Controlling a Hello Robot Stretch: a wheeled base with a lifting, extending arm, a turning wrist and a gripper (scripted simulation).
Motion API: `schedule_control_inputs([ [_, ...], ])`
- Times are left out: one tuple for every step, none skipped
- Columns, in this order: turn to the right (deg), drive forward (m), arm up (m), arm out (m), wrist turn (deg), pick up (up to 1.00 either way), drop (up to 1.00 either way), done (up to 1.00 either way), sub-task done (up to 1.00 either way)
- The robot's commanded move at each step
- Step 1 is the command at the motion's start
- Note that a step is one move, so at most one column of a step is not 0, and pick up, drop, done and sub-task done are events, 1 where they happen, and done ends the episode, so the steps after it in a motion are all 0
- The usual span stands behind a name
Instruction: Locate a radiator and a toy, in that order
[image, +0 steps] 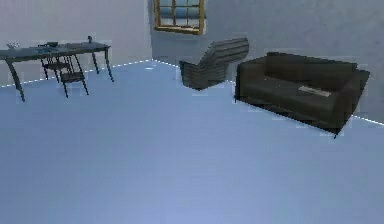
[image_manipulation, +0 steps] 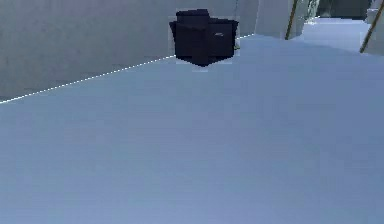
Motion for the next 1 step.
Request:
schedule_control_inputs([
  [-45.0, 0.00, 0.00, 0.00, 0.0, 0.00, 0.00, 0.00, 0.00],
])
